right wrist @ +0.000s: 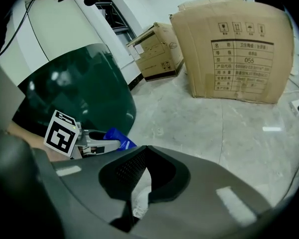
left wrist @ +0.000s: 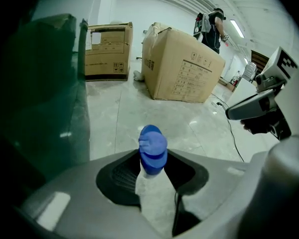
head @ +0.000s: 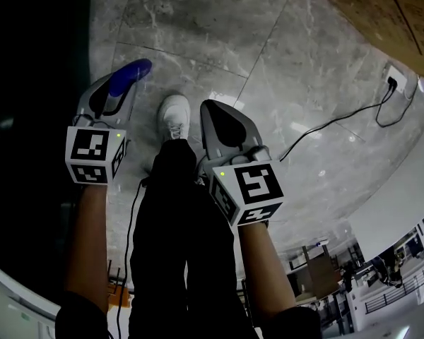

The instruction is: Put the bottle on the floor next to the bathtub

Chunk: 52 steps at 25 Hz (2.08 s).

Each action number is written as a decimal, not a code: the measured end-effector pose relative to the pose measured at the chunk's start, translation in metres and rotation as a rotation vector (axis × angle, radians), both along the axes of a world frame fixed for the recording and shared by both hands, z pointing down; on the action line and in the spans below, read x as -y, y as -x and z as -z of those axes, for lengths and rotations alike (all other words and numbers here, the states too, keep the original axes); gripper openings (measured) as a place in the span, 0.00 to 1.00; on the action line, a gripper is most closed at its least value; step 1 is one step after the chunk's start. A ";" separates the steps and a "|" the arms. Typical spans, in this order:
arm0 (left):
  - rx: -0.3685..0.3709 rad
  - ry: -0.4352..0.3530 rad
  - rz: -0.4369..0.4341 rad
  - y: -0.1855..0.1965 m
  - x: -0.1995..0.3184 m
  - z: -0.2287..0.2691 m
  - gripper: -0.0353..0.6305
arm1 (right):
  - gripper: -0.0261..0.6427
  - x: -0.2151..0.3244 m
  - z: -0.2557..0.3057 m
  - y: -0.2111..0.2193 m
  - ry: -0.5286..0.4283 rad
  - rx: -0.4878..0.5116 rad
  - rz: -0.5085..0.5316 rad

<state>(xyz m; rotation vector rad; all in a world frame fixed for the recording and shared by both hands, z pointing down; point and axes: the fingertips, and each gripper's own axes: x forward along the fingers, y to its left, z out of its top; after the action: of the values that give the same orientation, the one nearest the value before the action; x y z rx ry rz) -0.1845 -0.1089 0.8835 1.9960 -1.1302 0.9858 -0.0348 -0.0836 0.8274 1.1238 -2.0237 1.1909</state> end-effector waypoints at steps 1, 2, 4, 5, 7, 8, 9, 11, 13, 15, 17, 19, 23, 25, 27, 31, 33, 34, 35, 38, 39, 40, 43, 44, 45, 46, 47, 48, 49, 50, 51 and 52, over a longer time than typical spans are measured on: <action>0.000 0.000 0.003 0.000 0.000 -0.005 0.28 | 0.08 -0.001 -0.004 0.000 0.002 0.000 -0.001; 0.000 0.001 0.004 0.000 0.000 -0.010 0.28 | 0.08 -0.002 -0.008 0.000 0.004 0.000 -0.002; 0.002 0.001 -0.002 0.000 -0.002 -0.018 0.28 | 0.08 -0.005 -0.016 0.000 0.010 0.000 0.000; 0.006 0.001 -0.006 0.000 -0.003 -0.021 0.28 | 0.08 -0.006 -0.019 0.000 0.012 0.000 0.002; 0.010 -0.001 -0.008 0.000 -0.004 -0.027 0.28 | 0.08 -0.009 -0.026 0.000 0.016 0.000 0.006; 0.009 -0.003 -0.007 -0.001 -0.005 -0.030 0.28 | 0.08 -0.010 -0.029 -0.001 0.018 -0.001 0.007; 0.008 -0.005 -0.007 -0.002 -0.005 -0.032 0.28 | 0.08 -0.010 -0.032 -0.001 0.019 -0.002 0.007; 0.007 -0.006 -0.011 -0.003 -0.008 -0.037 0.28 | 0.08 -0.012 -0.036 -0.002 0.021 -0.002 0.005; 0.009 -0.004 -0.013 -0.005 -0.011 -0.042 0.28 | 0.08 -0.015 -0.040 -0.003 0.024 0.000 0.003; 0.013 -0.010 -0.018 -0.007 -0.014 -0.045 0.28 | 0.08 -0.017 -0.042 -0.003 0.026 0.001 0.004; 0.016 -0.022 -0.022 -0.009 -0.013 -0.048 0.28 | 0.08 -0.018 -0.044 -0.004 0.026 -0.001 0.004; 0.017 -0.034 -0.024 -0.012 -0.011 -0.048 0.28 | 0.08 -0.017 -0.047 -0.006 0.025 -0.002 0.001; 0.006 -0.045 -0.013 -0.014 -0.011 -0.049 0.28 | 0.08 -0.019 -0.050 -0.006 0.024 -0.002 -0.012; -0.007 -0.036 0.021 -0.012 -0.012 -0.049 0.28 | 0.08 -0.020 -0.049 -0.002 0.025 0.005 -0.014; -0.010 -0.030 0.041 -0.010 -0.013 -0.049 0.28 | 0.08 -0.022 -0.047 0.001 0.027 0.010 -0.013; -0.008 -0.036 0.022 -0.012 -0.013 -0.049 0.28 | 0.08 -0.023 -0.045 0.002 0.025 0.005 -0.012; -0.006 -0.034 0.019 -0.014 -0.013 -0.049 0.28 | 0.08 -0.021 -0.043 0.001 0.024 0.007 -0.013; -0.006 -0.031 0.019 -0.014 -0.014 -0.049 0.28 | 0.08 -0.020 -0.042 0.001 0.024 0.007 -0.014; -0.007 -0.027 0.021 -0.015 -0.014 -0.049 0.28 | 0.08 -0.020 -0.042 0.001 0.024 0.007 -0.014; -0.011 -0.018 0.032 -0.016 -0.016 -0.048 0.28 | 0.08 -0.020 -0.040 -0.001 0.023 0.005 -0.016; -0.010 -0.016 0.032 -0.017 -0.016 -0.048 0.28 | 0.08 -0.020 -0.039 -0.001 0.022 0.005 -0.016; -0.007 -0.016 0.027 -0.017 -0.017 -0.048 0.28 | 0.08 -0.021 -0.038 -0.001 0.022 0.005 -0.016; 0.002 -0.020 0.014 -0.018 -0.017 -0.047 0.28 | 0.08 -0.022 -0.036 -0.002 0.024 0.005 -0.016; 0.002 -0.021 0.012 -0.019 -0.017 -0.047 0.28 | 0.07 -0.021 -0.035 -0.002 0.023 0.005 -0.016; 0.002 -0.021 0.010 -0.020 -0.017 -0.047 0.28 | 0.08 -0.021 -0.035 -0.002 0.023 0.005 -0.016; 0.003 -0.021 0.006 -0.020 -0.017 -0.047 0.28 | 0.08 -0.022 -0.035 -0.002 0.022 0.004 -0.015; 0.005 -0.021 0.000 -0.021 -0.018 -0.048 0.28 | 0.08 -0.022 -0.035 -0.003 0.022 0.004 -0.015; 0.008 -0.021 -0.009 -0.022 -0.019 -0.048 0.28 | 0.08 -0.022 -0.035 -0.003 0.022 0.004 -0.014; 0.011 -0.021 -0.019 -0.023 -0.020 -0.048 0.28 | 0.08 -0.023 -0.035 -0.003 0.022 0.004 -0.013; 0.014 -0.022 -0.028 -0.024 -0.021 -0.048 0.28 | 0.08 -0.024 -0.035 -0.003 0.022 0.004 -0.012; 0.017 -0.024 -0.035 -0.025 -0.022 -0.048 0.28 | 0.07 -0.024 -0.035 -0.003 0.022 0.004 -0.011; 0.018 -0.025 -0.038 -0.025 -0.022 -0.048 0.28 | 0.07 -0.025 -0.035 -0.003 0.022 0.004 -0.011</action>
<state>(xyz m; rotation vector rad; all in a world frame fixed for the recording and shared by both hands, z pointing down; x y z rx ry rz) -0.1592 -0.0865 0.9314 2.0397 -1.1227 1.0150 -0.0319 -0.0589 0.8620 1.1238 -2.0050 1.2195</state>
